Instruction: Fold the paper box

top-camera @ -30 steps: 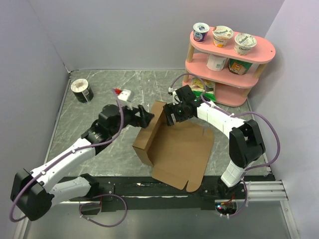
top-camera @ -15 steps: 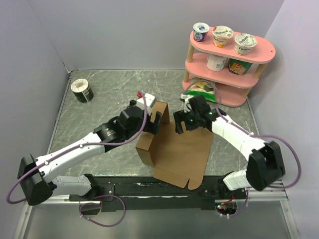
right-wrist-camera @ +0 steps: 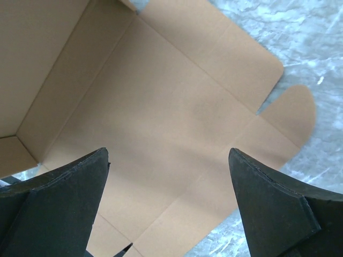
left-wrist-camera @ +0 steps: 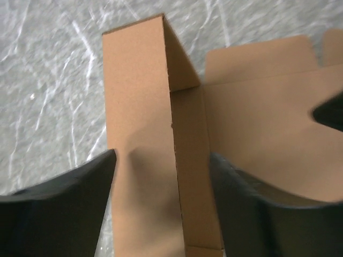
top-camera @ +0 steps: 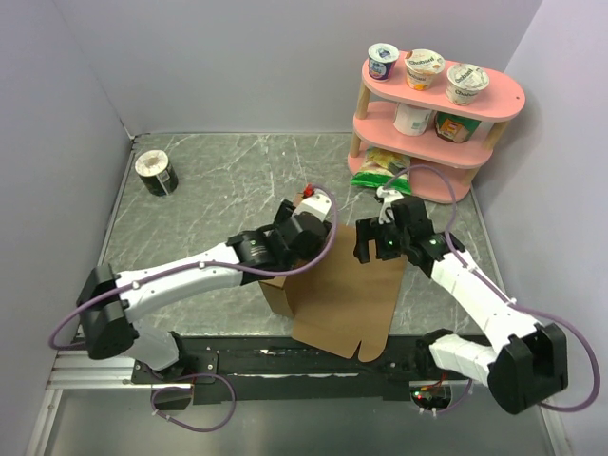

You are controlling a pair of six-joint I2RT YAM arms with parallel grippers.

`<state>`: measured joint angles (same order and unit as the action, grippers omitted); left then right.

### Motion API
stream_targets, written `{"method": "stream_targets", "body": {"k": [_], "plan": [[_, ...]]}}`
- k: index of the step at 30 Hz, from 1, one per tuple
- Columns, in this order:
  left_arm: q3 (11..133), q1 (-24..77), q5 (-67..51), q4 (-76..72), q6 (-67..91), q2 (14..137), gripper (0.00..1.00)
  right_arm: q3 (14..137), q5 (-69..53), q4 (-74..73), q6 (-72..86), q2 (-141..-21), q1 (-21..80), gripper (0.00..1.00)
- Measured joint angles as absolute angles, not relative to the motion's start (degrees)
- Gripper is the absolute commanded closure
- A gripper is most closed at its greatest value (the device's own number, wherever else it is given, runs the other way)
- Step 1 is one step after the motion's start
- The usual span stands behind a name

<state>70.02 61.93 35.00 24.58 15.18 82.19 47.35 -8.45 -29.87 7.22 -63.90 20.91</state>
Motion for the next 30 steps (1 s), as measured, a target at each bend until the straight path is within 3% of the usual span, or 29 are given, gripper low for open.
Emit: {"method": "stream_targets", "body": {"k": [2,8,17,24,30], "plan": [[71.2,62.2,37.3,26.2,16.1,84.4,0.45,46.5,-8.7,-29.7,7.2,-61.9,20.4,0.01],[71.6,62.1,44.5,29.0,17.9,86.9,0.62,45.2,-9.3,-29.8,7.4,-57.8,19.8,0.01],[67.6,55.5,46.0,27.9,20.8,85.8,0.69,47.8,-9.5,-34.7,7.9,-53.1,19.5,0.01],[53.4,46.9,37.6,23.1,25.5,84.5,0.68,57.4,-8.7,-38.9,9.4,-48.1,19.4,0.01],[50.4,46.1,32.5,21.1,28.5,85.4,0.68,60.1,-8.0,-39.6,12.9,-38.0,19.4,0.0]]}}
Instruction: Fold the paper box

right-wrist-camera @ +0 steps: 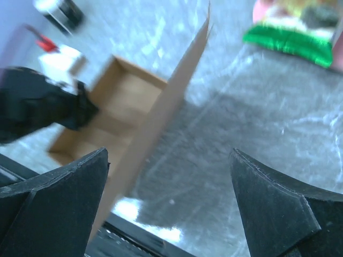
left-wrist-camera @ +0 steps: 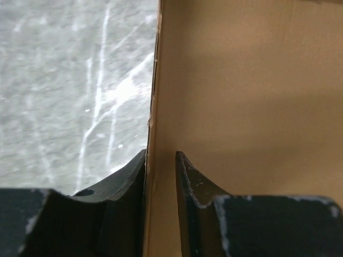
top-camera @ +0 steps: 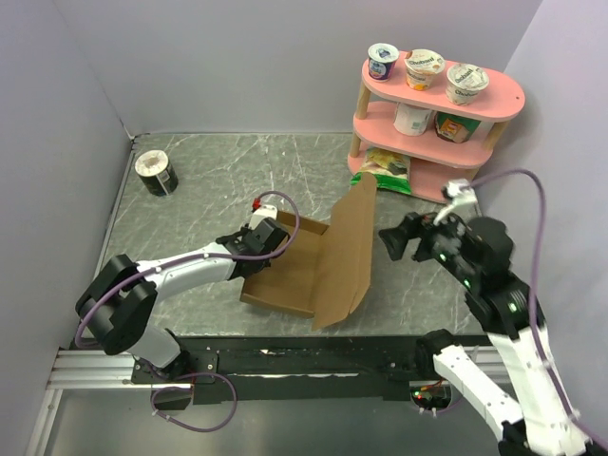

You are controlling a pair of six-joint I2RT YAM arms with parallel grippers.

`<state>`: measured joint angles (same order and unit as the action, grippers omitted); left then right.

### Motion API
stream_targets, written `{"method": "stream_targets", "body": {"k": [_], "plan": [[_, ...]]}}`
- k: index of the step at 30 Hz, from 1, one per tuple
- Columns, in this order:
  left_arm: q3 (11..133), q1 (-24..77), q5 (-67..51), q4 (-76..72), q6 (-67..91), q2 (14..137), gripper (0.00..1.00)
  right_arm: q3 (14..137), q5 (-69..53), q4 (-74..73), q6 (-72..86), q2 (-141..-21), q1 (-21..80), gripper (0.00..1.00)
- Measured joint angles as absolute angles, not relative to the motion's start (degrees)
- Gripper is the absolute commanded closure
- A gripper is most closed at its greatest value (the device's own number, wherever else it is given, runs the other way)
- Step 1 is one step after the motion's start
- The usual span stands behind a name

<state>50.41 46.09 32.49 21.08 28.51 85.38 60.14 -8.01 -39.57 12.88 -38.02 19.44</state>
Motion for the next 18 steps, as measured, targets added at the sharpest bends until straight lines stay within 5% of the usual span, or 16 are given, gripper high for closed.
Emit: {"method": "stream_targets", "body": {"k": [7,18], "plan": [[47.9,44.2,27.6,15.8,32.1,86.1,0.68,58.1,-12.6,-37.3,13.8,-29.5,19.3,0.03],[39.8,42.7,19.4,7.1,39.3,86.1,0.74,34.6,-30.3,-32.2,13.6,-16.1,19.3,0.09]]}}
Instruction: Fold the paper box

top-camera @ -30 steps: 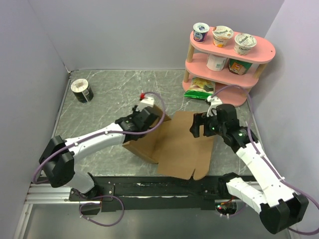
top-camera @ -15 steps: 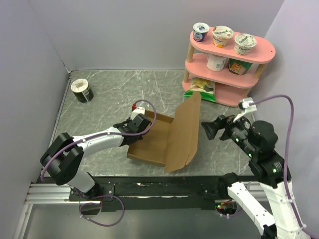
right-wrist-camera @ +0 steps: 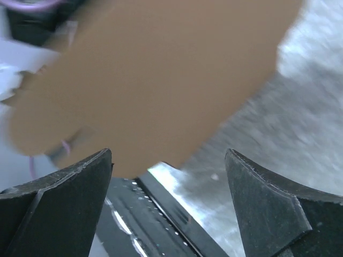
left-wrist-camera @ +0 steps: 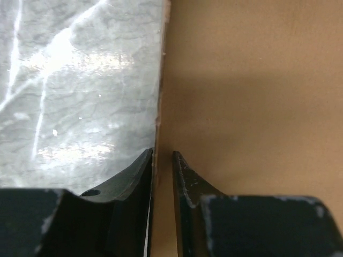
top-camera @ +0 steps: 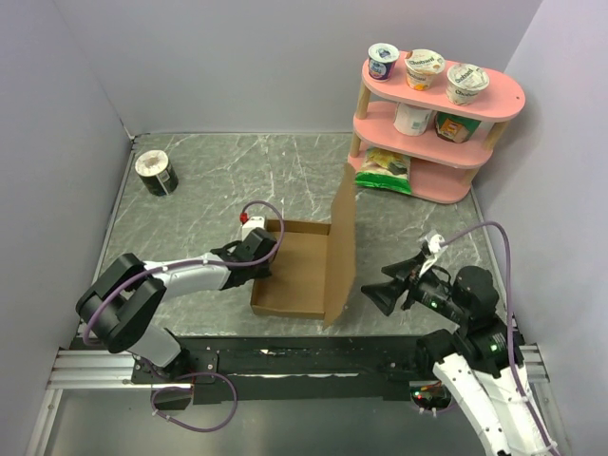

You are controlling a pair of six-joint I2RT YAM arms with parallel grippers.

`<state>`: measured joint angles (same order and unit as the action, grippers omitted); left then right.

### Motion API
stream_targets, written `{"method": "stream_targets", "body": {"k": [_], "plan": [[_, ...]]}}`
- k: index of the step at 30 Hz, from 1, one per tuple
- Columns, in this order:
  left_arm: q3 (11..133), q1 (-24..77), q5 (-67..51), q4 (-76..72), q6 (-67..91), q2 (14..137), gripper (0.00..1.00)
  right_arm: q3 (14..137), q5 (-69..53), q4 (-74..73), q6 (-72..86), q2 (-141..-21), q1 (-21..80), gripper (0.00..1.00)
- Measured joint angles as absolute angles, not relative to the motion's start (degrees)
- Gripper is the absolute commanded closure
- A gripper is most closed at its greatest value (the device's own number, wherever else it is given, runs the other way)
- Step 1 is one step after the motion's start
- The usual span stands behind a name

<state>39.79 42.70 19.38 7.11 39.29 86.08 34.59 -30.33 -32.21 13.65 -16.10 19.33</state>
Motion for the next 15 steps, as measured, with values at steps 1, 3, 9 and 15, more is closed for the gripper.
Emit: {"method": "stream_targets", "body": {"k": [1,3,9,15], "plan": [[39.6,42.7,19.3,6.7,39.8,86.1,0.74,34.6,-31.9,-31.8,13.3,-15.1,19.4,0.09],[39.3,42.7,19.2,6.3,40.5,86.0,0.74,34.5,-34.9,-30.2,12.6,-14.6,19.5,0.06],[38.5,42.4,18.9,5.0,42.5,85.6,0.74,32.1,-36.7,-27.9,12.1,-14.8,22.3,0.08],[38.5,42.3,18.6,4.9,43.4,85.6,0.73,31.8,-31.0,-26.5,12.0,-18.1,32.6,0.07]]}}
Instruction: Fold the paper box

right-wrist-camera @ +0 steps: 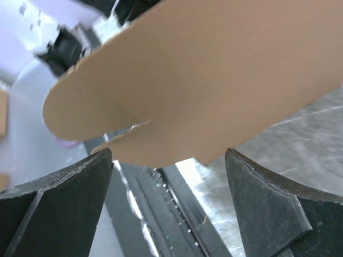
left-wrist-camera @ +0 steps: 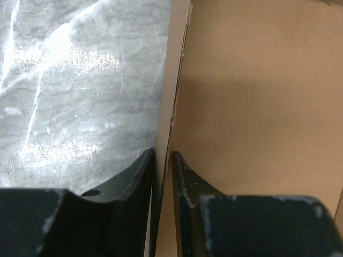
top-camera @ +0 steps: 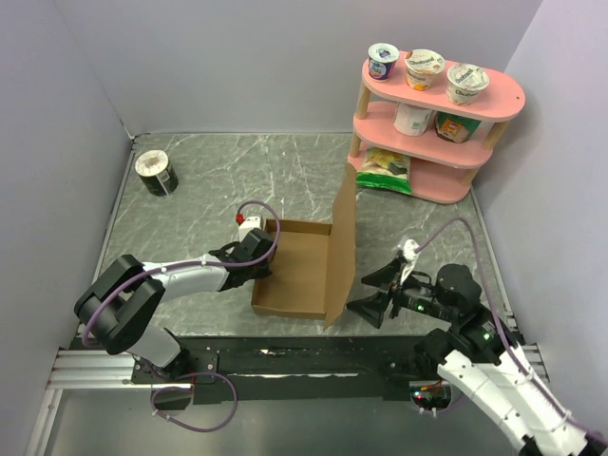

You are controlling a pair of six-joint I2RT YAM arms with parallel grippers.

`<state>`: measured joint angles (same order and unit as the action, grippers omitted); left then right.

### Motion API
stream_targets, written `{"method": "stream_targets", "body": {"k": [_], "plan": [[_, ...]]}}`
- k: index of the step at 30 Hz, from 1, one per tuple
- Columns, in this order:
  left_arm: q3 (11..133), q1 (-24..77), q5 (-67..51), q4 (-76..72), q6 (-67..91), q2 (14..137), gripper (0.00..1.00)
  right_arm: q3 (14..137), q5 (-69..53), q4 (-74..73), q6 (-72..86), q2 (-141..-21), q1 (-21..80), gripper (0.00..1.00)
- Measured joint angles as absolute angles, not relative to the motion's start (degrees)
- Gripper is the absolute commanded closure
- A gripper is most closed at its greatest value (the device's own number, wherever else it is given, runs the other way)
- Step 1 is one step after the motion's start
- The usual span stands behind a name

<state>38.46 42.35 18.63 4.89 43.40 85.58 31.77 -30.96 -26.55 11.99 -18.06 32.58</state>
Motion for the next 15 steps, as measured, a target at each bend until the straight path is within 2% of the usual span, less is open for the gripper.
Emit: {"method": "stream_targets", "body": {"k": [5,15], "plan": [[38.5,42.3,18.5,4.9,43.8,85.5,0.74,31.4,-22.8,-25.6,12.1,-20.7,42.9,0.05],[37.4,42.3,17.3,5.0,45.5,83.9,0.75,28.2,-8.0,-15.9,12.6,-24.6,52.4,0.04]]}}
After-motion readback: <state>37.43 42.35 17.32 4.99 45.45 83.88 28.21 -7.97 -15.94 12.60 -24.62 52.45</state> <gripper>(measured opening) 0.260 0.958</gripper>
